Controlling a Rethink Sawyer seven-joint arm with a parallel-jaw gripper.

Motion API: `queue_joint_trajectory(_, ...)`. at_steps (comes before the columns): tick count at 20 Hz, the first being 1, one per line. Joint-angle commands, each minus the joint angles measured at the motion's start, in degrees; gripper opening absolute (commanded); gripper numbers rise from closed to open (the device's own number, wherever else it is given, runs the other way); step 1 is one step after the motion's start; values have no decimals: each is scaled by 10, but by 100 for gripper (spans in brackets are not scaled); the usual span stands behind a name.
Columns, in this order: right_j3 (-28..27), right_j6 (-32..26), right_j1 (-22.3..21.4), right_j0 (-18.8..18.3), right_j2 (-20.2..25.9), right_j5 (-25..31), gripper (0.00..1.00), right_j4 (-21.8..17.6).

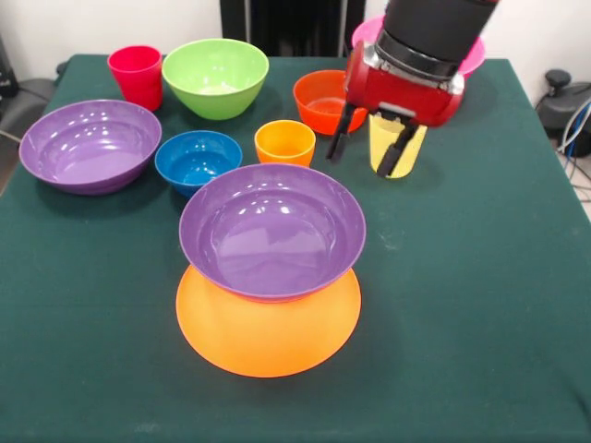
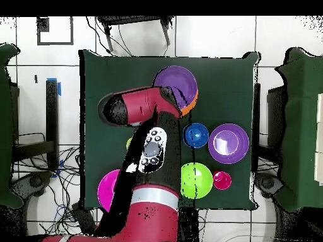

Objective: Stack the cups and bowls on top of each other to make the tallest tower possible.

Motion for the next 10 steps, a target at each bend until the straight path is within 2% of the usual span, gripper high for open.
queue_joint_trajectory(1, 201, 21, -8, -40, 96, -120, 100, -2)
queue_joint_trajectory(6, 285, 25, -24, -83, 138, -167, 100, 9)
queue_joint_trajectory(10, 332, 9, -37, -128, 188, -172, 100, 16)
